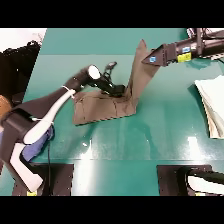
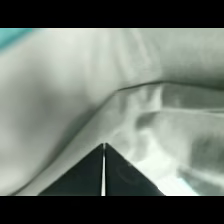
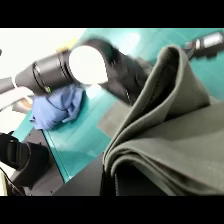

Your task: Fold the shirts.

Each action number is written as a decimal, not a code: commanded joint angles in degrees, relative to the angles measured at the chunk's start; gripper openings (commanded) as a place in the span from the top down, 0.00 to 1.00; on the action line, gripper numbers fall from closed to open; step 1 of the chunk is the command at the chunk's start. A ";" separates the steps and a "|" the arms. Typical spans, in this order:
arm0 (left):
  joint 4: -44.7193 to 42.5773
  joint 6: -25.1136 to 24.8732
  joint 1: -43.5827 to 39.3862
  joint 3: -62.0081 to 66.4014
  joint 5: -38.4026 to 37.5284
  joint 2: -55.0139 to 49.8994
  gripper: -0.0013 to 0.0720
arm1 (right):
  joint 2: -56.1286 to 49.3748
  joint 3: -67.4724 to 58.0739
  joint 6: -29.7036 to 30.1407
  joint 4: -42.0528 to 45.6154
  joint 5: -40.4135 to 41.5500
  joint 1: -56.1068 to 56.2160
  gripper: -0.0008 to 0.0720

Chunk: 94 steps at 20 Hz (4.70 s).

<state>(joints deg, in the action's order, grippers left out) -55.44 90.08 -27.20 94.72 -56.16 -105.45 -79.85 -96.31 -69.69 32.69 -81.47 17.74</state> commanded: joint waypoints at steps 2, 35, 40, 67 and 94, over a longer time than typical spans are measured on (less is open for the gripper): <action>-11.30 -0.33 10.25 0.04 -7.45 9.51 0.95 | -3.06 -0.20 2.71 -0.13 6.47 9.31 0.97; -11.37 -3.54 27.58 0.00 -13.29 26.10 0.95 | -22.01 21.53 2.27 2.78 15.98 3.08 0.13; -9.84 -3.56 27.58 -0.02 -14.03 26.10 0.95 | -30.42 10.71 2.19 2.82 14.82 12.59 0.39; -8.46 -4.52 6.25 -0.04 -4.70 25.57 0.95 | -9.79 -3.50 -1.40 20.04 16.72 -50.45 0.97; -8.57 -5.03 6.25 -0.02 -6.99 25.57 0.95 | 14.69 24.76 -3.37 35.69 2.27 -77.29 0.31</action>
<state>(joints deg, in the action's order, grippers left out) -63.96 85.06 -20.95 94.70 -63.20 -79.88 -67.11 -73.84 -72.97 72.18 -81.03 -57.76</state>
